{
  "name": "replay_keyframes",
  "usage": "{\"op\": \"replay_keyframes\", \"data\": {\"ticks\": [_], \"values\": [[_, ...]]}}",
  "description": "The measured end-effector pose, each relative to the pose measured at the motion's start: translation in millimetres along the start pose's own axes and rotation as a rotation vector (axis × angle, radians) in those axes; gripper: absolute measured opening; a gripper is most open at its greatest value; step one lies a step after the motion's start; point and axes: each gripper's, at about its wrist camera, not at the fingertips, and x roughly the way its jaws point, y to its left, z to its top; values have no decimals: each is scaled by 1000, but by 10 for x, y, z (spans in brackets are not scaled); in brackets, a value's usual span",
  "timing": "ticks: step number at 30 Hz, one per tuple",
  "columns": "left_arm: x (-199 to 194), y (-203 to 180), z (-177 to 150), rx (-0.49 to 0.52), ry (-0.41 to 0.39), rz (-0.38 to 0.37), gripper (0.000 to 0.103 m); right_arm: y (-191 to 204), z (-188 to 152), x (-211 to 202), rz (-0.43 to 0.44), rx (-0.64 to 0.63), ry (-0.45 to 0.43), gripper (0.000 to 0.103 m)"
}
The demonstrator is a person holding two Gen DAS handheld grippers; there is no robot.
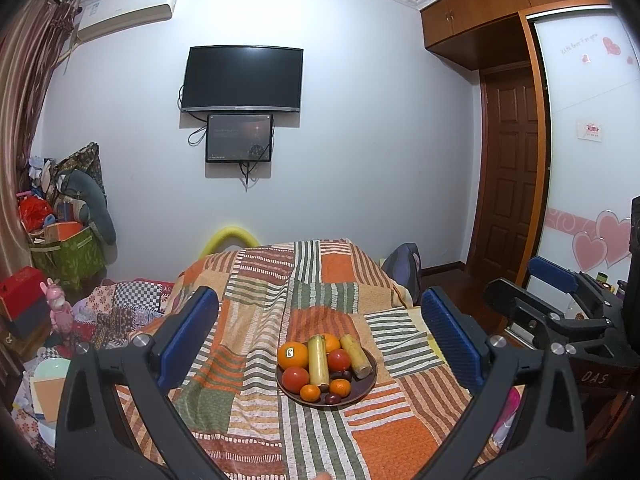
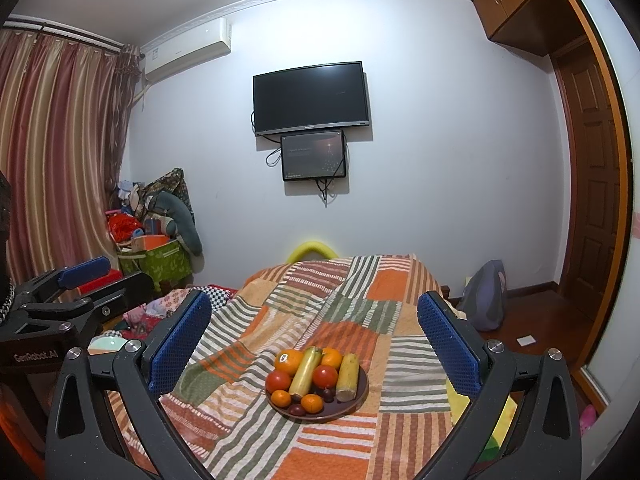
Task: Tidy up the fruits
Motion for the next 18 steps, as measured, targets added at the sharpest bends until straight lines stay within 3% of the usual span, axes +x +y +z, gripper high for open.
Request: {"op": "replay_keyframes", "data": {"ticks": [18], "values": [[61, 16, -3, 0, 22, -18, 103, -41, -8, 51, -9, 9, 14, 103]]}}
